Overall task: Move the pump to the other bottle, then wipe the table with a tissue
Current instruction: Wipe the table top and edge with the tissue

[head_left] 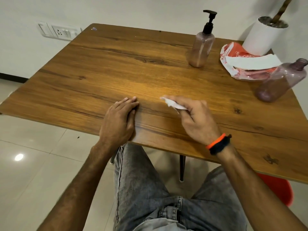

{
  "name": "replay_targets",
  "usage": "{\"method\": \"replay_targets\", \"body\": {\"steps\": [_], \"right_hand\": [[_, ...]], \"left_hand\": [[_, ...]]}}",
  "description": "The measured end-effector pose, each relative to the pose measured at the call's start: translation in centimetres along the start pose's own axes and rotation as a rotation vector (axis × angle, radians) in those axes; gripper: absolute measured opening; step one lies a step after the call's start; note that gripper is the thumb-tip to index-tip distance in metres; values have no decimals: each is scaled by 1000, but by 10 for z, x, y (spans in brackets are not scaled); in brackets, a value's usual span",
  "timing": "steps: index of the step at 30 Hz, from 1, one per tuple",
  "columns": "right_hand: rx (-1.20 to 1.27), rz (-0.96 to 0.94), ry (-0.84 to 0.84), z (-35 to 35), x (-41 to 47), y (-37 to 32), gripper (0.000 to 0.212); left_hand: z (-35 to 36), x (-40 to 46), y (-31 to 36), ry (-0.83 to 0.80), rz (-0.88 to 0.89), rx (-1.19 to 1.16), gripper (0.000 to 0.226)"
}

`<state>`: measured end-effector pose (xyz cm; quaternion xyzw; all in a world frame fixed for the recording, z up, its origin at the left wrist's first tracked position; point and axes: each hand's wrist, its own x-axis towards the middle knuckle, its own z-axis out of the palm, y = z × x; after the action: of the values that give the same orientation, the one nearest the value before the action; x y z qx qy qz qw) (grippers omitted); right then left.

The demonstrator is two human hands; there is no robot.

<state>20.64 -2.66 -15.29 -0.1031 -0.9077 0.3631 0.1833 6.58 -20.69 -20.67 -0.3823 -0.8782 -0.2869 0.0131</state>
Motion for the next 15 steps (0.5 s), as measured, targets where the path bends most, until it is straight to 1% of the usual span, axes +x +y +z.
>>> {"method": "replay_targets", "body": {"steps": [1,2,5,6,7,9,12,14,15], "right_hand": [[-127,10,2,3,7,3,51],[-211,32,-42,6,12,6,54],[-290,118,-245,20,13,12,54],[-286,124,-276,24,8,12,55],[-280,104,-280,26,2,10,55],[-284,6,-292,31,-15,2,54],[-277,-150,-421,42,-47,-12,59],[-196,-203,-475,45,-64,-19,60],[-108,-198,-474,42,-68,-22,60]], "left_hand": [[0,0,0,-1,0,1,37],[1,0,0,-2,0,2,37],[1,0,-1,-5,0,9,38],[2,0,-1,-6,-1,12,38],[2,0,0,-6,-1,14,38],[3,0,0,-4,-1,20,38],[3,1,-1,2,2,18,37],[2,1,-1,2,3,17,37],[2,0,-1,1,4,17,38]]}}
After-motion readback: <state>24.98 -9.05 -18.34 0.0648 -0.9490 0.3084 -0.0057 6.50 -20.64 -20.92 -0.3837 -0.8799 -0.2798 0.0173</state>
